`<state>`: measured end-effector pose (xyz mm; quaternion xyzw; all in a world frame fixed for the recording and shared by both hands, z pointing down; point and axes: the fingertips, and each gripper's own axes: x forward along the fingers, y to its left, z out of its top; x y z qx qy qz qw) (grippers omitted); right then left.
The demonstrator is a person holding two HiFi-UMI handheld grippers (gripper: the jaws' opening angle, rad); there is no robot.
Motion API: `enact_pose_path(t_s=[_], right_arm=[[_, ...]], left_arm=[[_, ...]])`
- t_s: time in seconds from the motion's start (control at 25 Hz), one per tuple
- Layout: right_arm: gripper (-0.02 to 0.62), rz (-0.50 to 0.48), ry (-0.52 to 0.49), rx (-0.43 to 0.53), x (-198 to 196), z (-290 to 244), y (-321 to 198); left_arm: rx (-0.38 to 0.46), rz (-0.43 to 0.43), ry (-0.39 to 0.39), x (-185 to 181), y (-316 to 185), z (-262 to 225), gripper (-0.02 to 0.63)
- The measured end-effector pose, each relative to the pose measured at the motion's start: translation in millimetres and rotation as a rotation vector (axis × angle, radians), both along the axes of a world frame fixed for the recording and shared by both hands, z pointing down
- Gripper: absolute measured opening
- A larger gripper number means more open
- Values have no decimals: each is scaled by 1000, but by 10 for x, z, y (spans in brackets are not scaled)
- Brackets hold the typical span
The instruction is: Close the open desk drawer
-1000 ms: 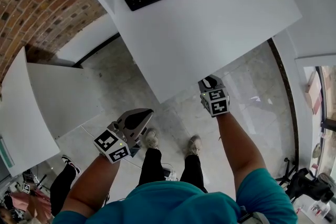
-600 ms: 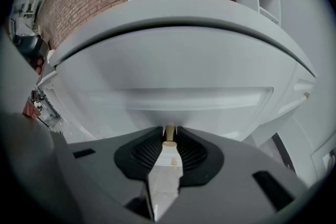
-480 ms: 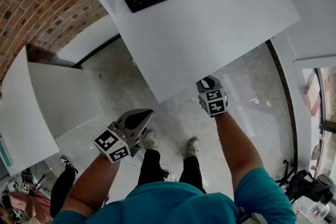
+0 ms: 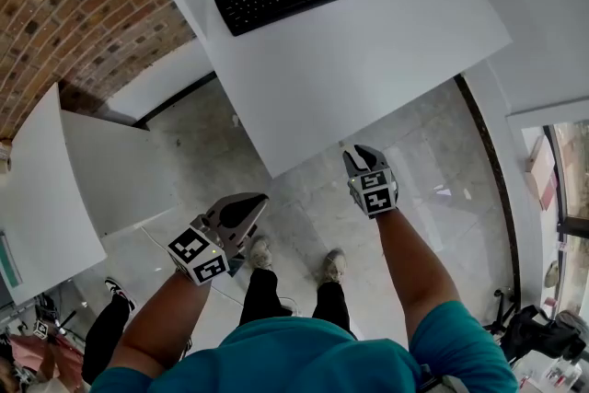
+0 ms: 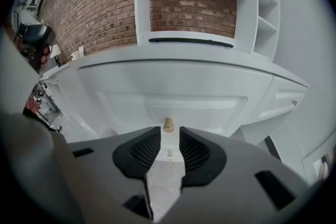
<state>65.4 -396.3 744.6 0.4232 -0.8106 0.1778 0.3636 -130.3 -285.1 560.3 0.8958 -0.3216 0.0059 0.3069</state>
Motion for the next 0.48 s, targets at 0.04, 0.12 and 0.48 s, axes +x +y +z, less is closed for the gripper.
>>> enact_pose_path(t_s=[0.04,0.12,0.48], right_arm=[[117,-2,-4,8,19,-76,23],[105,-6,-15,27,53,-231,63],[60,-24,-67,112,257,-1057,307]], left_arm=[[9,1,-1,23,9,-46,14],[26,4,-4,76,26,-143,14],[102,4,9,357,102,-756,14]])
